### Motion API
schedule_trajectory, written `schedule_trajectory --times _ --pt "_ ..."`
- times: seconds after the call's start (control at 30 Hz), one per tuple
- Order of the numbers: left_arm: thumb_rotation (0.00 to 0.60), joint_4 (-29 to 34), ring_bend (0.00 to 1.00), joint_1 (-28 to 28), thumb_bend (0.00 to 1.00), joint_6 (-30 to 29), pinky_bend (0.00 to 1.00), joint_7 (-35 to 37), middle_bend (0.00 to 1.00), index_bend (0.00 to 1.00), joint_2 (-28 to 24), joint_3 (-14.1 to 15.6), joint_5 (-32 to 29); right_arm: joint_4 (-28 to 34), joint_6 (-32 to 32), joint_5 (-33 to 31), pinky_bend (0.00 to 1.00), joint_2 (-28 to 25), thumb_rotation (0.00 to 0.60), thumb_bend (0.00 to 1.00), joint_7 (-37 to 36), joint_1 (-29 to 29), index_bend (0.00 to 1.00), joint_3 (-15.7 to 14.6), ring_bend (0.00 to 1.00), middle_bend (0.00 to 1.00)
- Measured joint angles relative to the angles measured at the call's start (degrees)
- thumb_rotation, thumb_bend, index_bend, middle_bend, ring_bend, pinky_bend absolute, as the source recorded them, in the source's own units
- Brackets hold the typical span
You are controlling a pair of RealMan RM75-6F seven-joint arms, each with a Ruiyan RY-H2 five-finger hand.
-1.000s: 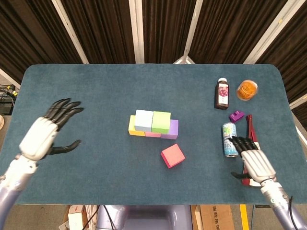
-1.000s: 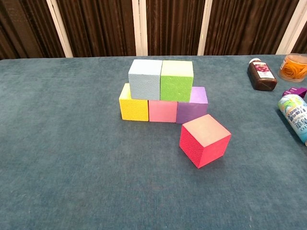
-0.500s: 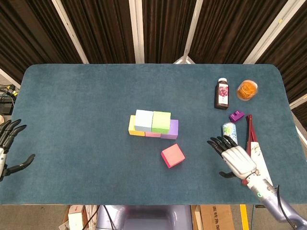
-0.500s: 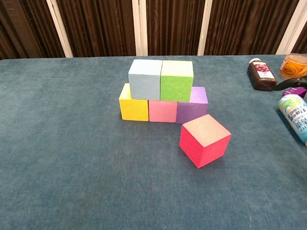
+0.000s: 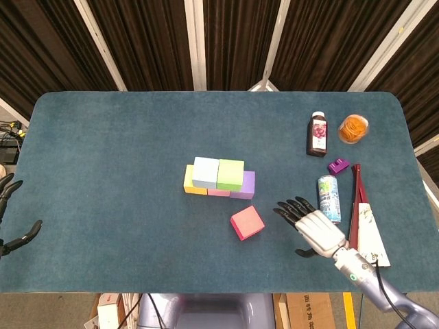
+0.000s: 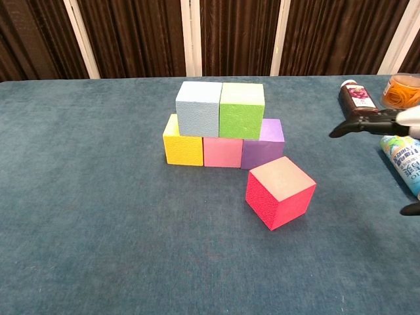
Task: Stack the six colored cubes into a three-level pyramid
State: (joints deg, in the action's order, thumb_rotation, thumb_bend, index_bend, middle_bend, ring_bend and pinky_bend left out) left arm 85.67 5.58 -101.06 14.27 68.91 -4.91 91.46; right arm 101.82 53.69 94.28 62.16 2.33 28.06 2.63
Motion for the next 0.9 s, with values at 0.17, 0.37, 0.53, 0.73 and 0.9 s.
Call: schedule_trajectory --times 0.17,0.37,0.53,0.73,0.9 --pt "0.600 -1.82 0.00 0.50 0.32 0.38 0.00 -0.34 0.05 0.13 2.02 -1.28 -1.03 1.56 -2.80 -2.81 0.00 0.91 0.600 0.20 -0.54 2.43 0.10 1.35 0.06 0.08" --pt "0.600 -1.97 0.00 0.93 0.32 2.05 0.00 -1.60 0.05 0.13 2.81 -1.79 -2.18 2.76 -6.22 -6.88 0.00 1.48 0.600 0.20 -2.18 5.62 0.11 3.17 0.07 0.09" --pt "0.600 -2.03 0.00 1.08 0.32 2.61 0.00 -2.46 0.05 0.13 3.28 -1.95 -2.41 3.17 -7.90 -10.69 0.00 2.58 0.600 0.20 -1.05 7.19 0.17 4.30 0.09 0.10" --pt "0.600 -2.00 0.00 1.25 0.32 3.41 0.00 -2.47 0.05 0.13 3.56 -2.38 -3.05 3.46 -9.50 -15.93 0.00 4.93 0.600 0.20 1.13 9.39 0.18 5.54 0.12 0.13" --pt "0.600 -2.12 0.00 1.07 0.32 2.88 0.00 -2.03 0.05 0.13 3.70 -3.07 -3.47 2.95 -9.59 -19.61 0.00 7.36 0.600 0.20 3.63 10.49 0.18 5.94 0.15 0.21"
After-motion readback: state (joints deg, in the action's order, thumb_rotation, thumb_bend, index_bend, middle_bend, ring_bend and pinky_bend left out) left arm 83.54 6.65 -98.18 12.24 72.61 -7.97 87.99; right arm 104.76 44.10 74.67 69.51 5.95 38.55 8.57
